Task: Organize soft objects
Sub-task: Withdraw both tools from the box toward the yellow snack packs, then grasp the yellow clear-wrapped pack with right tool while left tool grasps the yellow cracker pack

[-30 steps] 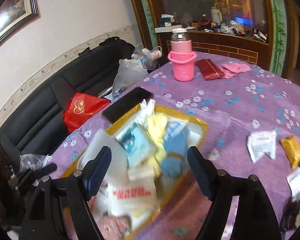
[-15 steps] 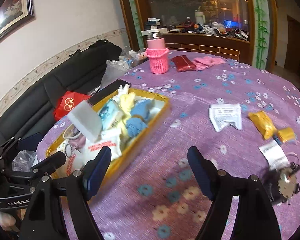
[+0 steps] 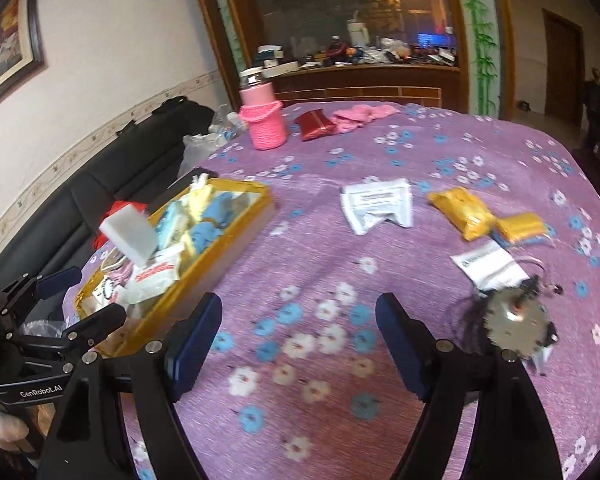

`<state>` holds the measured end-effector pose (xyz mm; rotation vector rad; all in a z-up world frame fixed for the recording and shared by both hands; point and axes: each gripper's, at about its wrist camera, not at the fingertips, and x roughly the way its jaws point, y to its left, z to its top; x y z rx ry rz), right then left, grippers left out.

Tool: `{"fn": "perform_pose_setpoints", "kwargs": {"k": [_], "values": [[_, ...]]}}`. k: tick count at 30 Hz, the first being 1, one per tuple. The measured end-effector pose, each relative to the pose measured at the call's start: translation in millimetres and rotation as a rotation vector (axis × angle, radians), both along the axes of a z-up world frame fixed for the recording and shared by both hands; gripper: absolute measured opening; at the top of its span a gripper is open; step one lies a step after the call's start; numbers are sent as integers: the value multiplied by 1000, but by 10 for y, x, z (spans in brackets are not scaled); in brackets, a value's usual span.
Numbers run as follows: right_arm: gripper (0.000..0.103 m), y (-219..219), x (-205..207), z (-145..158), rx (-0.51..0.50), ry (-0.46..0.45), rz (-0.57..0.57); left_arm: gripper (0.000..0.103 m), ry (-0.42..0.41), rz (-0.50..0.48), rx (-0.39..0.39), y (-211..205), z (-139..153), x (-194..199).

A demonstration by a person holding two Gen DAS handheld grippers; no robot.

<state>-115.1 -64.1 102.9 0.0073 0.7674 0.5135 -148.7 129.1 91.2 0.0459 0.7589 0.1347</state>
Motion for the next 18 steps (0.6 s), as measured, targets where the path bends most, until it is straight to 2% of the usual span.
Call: {"fn": "perform_pose_setpoints", "kwargs": {"k": [5,9,11,13,15,18], "values": [[79,-311,13,-30,18,4,-40,94,15,-37,25,-222,-42,58],[78,-714,31,111,47,-33,-108,94,23,-73,41,-388,-55,127],[79,-1012,81,215,78,-47,-165,94,41,-106,13,-447,-67,188],[84,-1251,151,284,96,-53,-218,94,79,-147,-60,-496,-95,279],[85,-1526,241,332,111,-61,-284,94,109,-183,-124,-555,-127,360],[85,-1839,459,315,128,-23,-342,93,121,-225,-156,-689,-148,431]]}}
